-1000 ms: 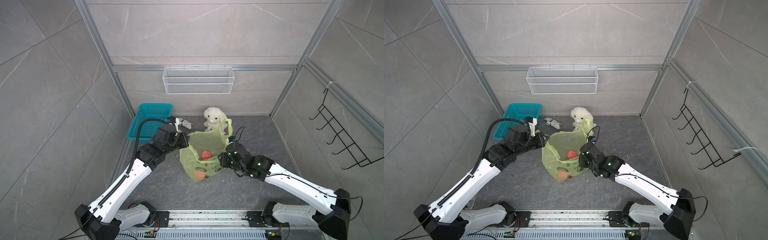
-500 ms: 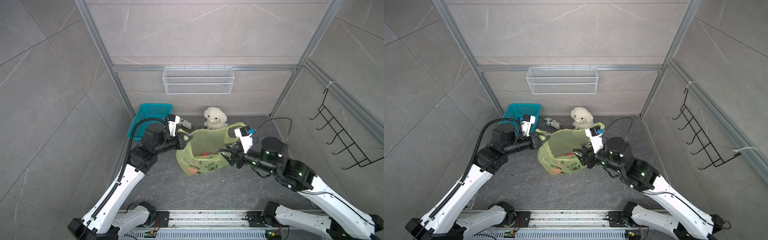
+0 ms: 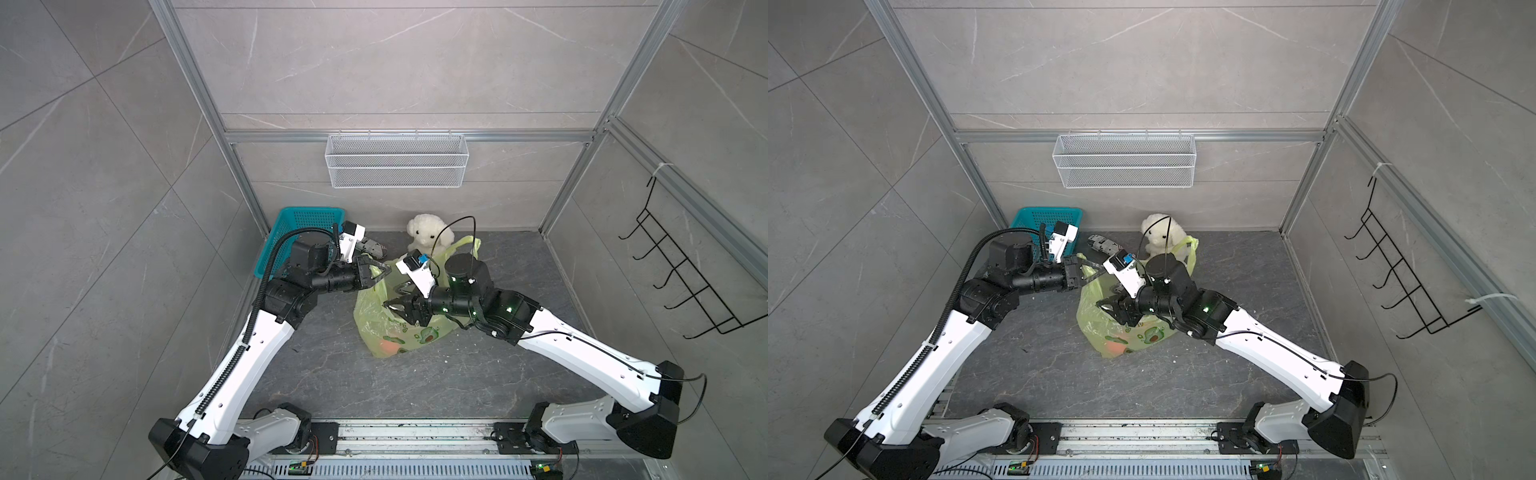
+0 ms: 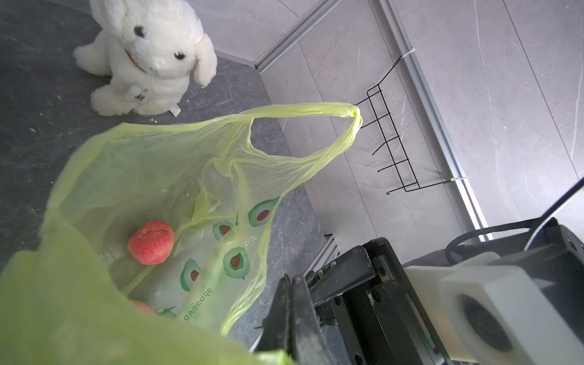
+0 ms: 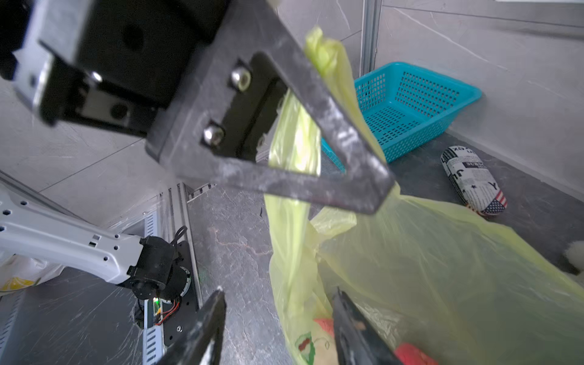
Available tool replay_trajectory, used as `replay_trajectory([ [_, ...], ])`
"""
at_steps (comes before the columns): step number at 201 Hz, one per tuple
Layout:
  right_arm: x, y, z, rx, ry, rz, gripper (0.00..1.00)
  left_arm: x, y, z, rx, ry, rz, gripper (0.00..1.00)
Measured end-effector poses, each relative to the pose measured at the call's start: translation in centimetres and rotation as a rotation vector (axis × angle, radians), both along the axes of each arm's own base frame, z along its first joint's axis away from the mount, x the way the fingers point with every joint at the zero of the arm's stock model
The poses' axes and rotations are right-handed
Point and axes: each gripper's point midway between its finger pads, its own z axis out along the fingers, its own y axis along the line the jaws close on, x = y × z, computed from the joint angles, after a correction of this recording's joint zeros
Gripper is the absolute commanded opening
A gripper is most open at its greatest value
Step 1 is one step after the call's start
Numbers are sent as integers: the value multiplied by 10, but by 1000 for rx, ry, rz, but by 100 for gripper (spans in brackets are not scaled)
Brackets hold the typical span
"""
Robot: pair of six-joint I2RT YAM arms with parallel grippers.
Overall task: Place the peach into a plastic bag & tie a knot
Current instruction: Adjust the plastic bag at the center of the board.
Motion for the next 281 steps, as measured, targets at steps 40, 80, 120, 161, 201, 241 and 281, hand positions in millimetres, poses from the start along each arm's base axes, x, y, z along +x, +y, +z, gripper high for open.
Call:
replay_trajectory([
  [40,16,21,-5,-8,18,0,25,-7,-5,0,-24,35,-46,3],
  [80,21,26,-6,10,32,-16,0,-6,-6,-3,-16,61,-54,89],
  [120,24,26,5,67,29,-28,0,10,27,26,14,-6,88,100],
  [161,35,16,-6,112,86,-62,0,14,66,64,0,-169,205,100],
  [201,52,-4,-18,178,129,-126,0,18,50,16,-32,-156,86,99],
  [241,61,-9,-11,247,142,-128,0,29,39,-30,8,-151,-1,89],
  [281,57,-8,-1,292,143,-97,0,36,36,-14,36,-352,-45,84],
])
